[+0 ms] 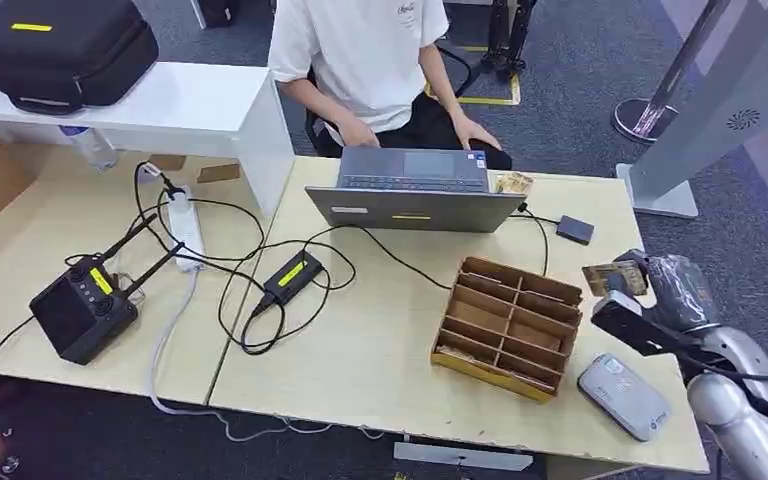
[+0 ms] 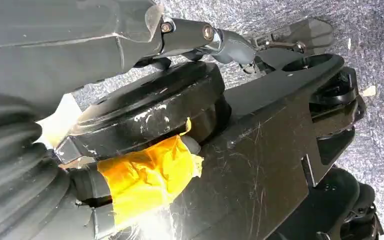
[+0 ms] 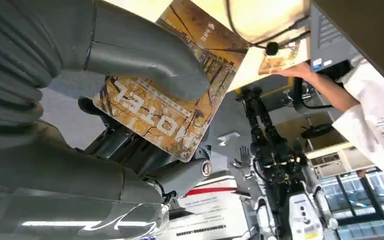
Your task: Pass the card to the sensor for recognition and then transmit it.
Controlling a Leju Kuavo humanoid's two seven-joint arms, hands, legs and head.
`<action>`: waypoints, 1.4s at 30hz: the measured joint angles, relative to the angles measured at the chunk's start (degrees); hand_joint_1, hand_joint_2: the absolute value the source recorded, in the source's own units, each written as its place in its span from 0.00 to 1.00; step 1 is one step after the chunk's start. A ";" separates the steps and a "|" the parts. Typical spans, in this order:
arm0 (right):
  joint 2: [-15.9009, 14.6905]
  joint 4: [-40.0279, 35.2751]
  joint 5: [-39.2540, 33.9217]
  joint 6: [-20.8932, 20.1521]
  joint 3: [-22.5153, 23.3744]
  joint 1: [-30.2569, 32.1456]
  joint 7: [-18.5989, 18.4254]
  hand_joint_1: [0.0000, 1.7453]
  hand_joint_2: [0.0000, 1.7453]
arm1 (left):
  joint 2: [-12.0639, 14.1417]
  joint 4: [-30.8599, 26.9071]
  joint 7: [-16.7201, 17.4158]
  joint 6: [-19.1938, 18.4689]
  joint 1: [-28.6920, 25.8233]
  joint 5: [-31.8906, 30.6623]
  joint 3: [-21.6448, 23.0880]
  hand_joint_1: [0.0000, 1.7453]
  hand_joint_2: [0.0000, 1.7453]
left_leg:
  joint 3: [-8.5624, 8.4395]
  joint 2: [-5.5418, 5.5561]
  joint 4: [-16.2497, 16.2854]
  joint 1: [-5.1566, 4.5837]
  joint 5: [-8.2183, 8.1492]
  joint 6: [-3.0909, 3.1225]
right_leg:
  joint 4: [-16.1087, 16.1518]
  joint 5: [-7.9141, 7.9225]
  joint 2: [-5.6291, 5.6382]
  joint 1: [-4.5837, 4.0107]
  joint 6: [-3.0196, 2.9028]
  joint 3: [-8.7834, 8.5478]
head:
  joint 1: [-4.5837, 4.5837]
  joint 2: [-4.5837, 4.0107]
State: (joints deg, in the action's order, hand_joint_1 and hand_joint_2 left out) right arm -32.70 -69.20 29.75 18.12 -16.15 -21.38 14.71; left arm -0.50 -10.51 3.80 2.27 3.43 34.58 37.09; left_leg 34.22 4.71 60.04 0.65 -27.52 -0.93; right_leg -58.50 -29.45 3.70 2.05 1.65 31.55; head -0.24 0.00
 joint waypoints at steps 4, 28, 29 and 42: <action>-0.72 -1.38 -0.90 -0.11 3.69 4.01 1.18 1.00 1.00 | -0.02 0.02 0.37 0.04 0.01 0.33 0.00 0.00 1.00 | 0.01 0.02 0.00 0.00 0.00 0.00 | 0.00 0.00 -0.04 0.00 0.00 -0.02 | 0.00 0.00; -1.03 -3.95 -1.05 -0.63 13.29 15.44 3.37 1.00 1.00 | -0.09 0.04 0.81 0.57 0.05 1.03 0.00 0.00 1.00 | 0.01 0.00 0.00 -0.01 0.00 0.00 | 0.00 -0.01 -0.02 0.00 0.01 -0.01 | 0.00 -0.02; -1.03 -4.02 -1.16 -0.63 13.46 15.68 3.37 1.00 1.00 | -0.09 0.04 0.81 0.57 0.05 1.03 0.00 0.00 1.00 | 0.01 0.00 -0.01 -0.01 0.00 0.00 | 0.00 -0.01 -0.02 0.00 0.01 -0.01 | 0.00 -0.02; -0.04 -4.17 0.74 -1.51 14.53 17.52 4.20 1.00 1.00 | -0.13 0.04 0.90 0.76 0.06 1.18 0.00 0.00 1.00 | 0.01 0.00 0.00 0.00 0.00 0.00 | 0.00 -0.01 -0.03 0.00 0.01 -0.01 | 0.00 0.00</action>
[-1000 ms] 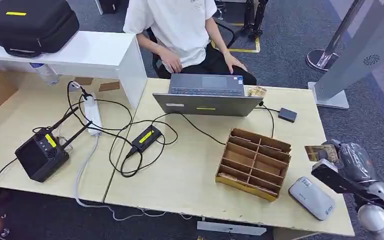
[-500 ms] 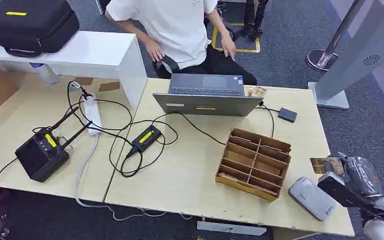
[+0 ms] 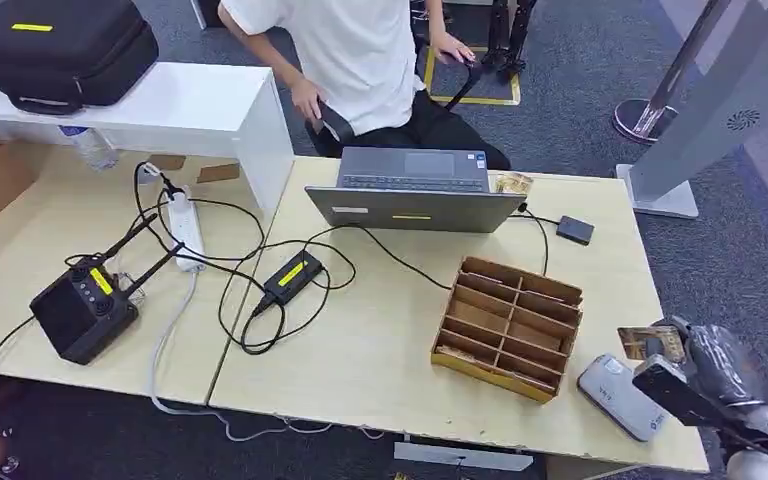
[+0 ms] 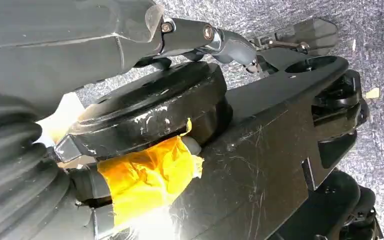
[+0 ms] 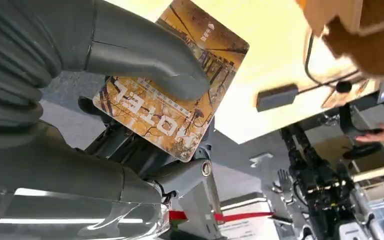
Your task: Pass the card to the sensor for recognition and then transmit it.
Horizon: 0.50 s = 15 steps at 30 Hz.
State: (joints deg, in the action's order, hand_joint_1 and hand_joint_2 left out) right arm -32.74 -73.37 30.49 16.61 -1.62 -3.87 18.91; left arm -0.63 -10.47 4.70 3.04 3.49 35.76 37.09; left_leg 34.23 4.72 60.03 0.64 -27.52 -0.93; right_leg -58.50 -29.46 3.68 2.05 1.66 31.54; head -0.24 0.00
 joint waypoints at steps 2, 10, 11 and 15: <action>0.51 0.15 1.01 -0.24 0.15 0.50 0.28 1.00 1.00 | 0.00 0.00 0.00 0.04 0.00 0.09 0.00 0.00 1.00 | 0.00 0.00 0.00 0.00 0.00 0.00 | 0.00 0.00 0.00 0.00 0.00 0.00 | 0.00 0.00; 5.01 3.77 4.59 1.32 0.07 2.12 0.94 1.00 1.00 | -0.07 0.00 0.07 0.24 0.01 0.31 0.00 0.00 1.00 | -0.01 0.00 -0.01 0.01 0.00 0.00 | 0.00 -0.01 0.00 -0.01 0.00 0.00 | 0.00 0.00; 5.47 4.40 4.77 1.79 -0.02 2.27 1.03 1.00 1.00 | -0.07 0.00 0.07 0.24 0.01 0.35 0.00 0.00 1.00 | -0.01 0.00 -0.02 0.01 0.00 0.00 | 0.00 -0.01 0.00 -0.01 0.00 0.00 | -0.02 -0.02; 7.50 7.26 4.81 3.26 -0.11 2.32 1.16 1.00 1.00 | -0.09 0.00 0.07 0.24 0.02 0.35 0.00 0.00 1.00 | -0.04 -0.03 -0.02 0.01 0.00 0.00 | 0.00 -0.01 0.02 -0.01 0.00 -0.02 | 0.00 0.00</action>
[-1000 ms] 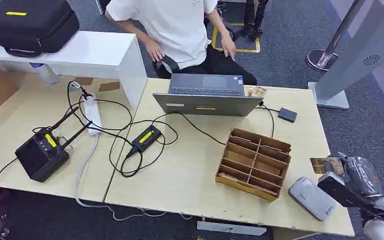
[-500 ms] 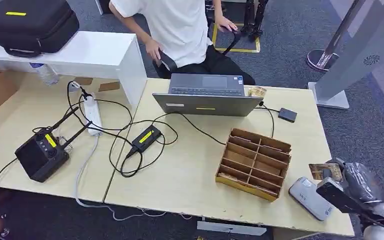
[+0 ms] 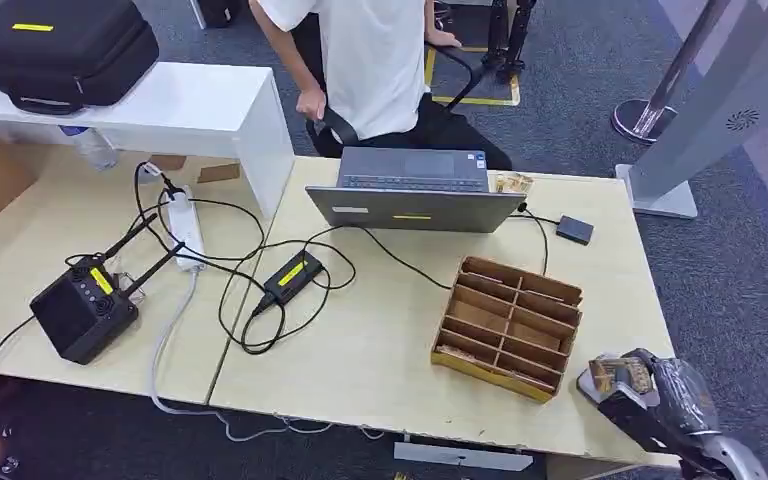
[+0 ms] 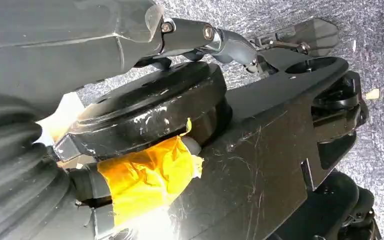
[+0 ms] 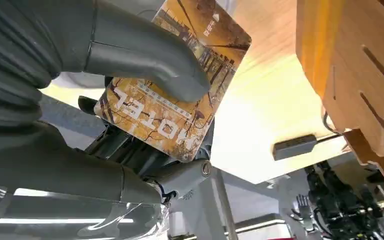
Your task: Pass the card to the sensor for recognition and then transmit it.
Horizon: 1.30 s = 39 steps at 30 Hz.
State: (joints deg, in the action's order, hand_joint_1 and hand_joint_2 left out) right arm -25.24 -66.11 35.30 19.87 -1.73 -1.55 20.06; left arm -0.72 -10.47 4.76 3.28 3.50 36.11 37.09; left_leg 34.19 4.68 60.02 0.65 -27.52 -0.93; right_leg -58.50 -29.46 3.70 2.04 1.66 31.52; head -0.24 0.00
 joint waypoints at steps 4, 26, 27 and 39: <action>1.18 1.64 -0.02 0.28 0.00 -0.01 0.00 1.00 1.00 | 0.02 0.00 0.00 0.02 0.00 0.00 0.00 0.00 1.00 | -0.01 0.00 0.00 0.00 0.00 0.00 | 0.01 0.00 0.00 0.00 0.00 -0.02 | 0.00 0.00; 2.69 -1.25 0.85 -1.36 -0.61 -1.72 -1.01 1.00 1.00 | 0.07 0.00 0.20 0.15 0.00 0.15 0.13 0.00 1.00 | -0.09 0.00 0.01 -0.02 0.07 0.06 | 0.01 0.06 -0.02 0.01 0.01 -0.14 | 0.02 -0.02; 2.67 -1.44 0.85 -1.36 -0.66 -1.71 -1.01 1.00 1.00 | 0.07 0.00 0.20 0.15 0.00 0.15 0.13 0.00 1.00 | -0.09 0.00 0.01 -0.03 0.07 0.06 | 0.01 0.06 -0.02 0.01 0.01 -0.13 | -0.02 0.00; -2.14 -8.20 -2.86 -6.93 -3.30 -14.75 -3.32 1.00 1.00 | 0.15 0.02 0.20 0.00 0.10 -0.09 0.85 0.00 1.00 | -0.01 -0.07 0.01 -0.03 0.18 0.03 | -0.05 0.17 0.07 0.02 -0.01 -0.01 | 0.00 0.00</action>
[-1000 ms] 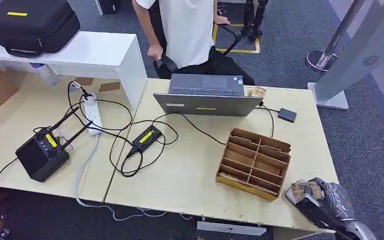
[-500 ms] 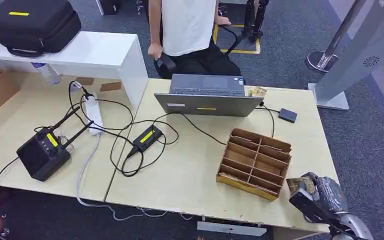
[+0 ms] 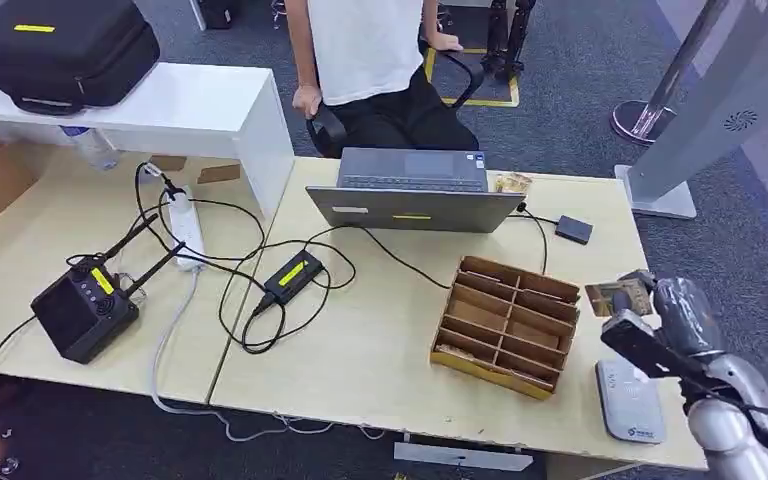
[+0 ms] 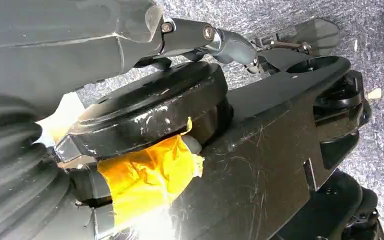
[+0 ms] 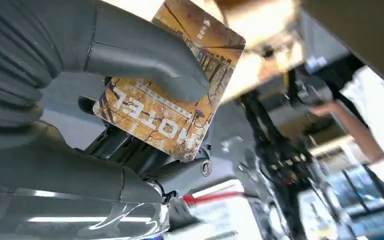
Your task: Pass the card to the sensor for recognition and then transmit it.
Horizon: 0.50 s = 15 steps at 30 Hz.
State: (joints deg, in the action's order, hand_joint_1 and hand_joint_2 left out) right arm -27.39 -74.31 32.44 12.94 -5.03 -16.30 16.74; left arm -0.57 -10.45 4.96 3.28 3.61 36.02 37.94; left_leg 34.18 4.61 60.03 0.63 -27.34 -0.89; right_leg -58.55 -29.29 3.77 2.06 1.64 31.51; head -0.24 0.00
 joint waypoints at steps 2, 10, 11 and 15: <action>-0.66 -0.92 -0.68 -1.01 -1.09 -3.58 -1.07 1.00 1.00 | 0.04 0.00 0.00 -0.02 0.03 -0.07 0.31 0.00 1.00 | 0.01 0.02 0.00 0.00 0.01 0.01 | -0.01 0.00 0.00 0.00 0.00 0.00 | 0.00 0.00; -2.42 -2.82 -2.56 -2.41 -5.00 -12.41 -3.30 1.00 1.00 | 0.07 0.02 0.00 -0.02 0.22 -0.09 1.09 0.00 1.00 | 0.05 0.16 0.00 0.01 0.04 0.01 | 0.00 0.00 -0.13 -0.01 0.00 0.01 | 0.02 0.00; -2.56 -2.97 -2.56 -2.32 -5.20 -12.44 -3.30 1.00 1.00 | 0.04 0.02 0.00 -0.02 0.22 -0.09 1.16 0.00 1.00 | 0.08 0.16 0.00 0.01 0.04 0.02 | 0.00 0.00 -0.13 -0.01 0.00 0.01 | -0.02 0.00; -2.86 -3.08 -2.56 -2.23 -5.94 -12.61 -3.30 1.00 1.00 | 0.07 0.02 0.00 -0.02 0.23 -0.09 1.20 0.00 1.00 | 0.08 0.15 0.00 0.01 0.04 0.02 | 0.01 0.00 -0.13 -0.01 0.00 0.02 | 0.00 -0.02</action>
State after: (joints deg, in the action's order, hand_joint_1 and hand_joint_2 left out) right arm -30.25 -77.40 29.88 10.71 -10.97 -28.91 13.44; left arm -0.50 -10.43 4.96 3.26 3.83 35.93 39.15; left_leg 34.27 4.76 60.03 0.64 -27.30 -0.88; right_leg -58.53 -29.29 3.64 2.05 1.65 31.53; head -0.24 -0.02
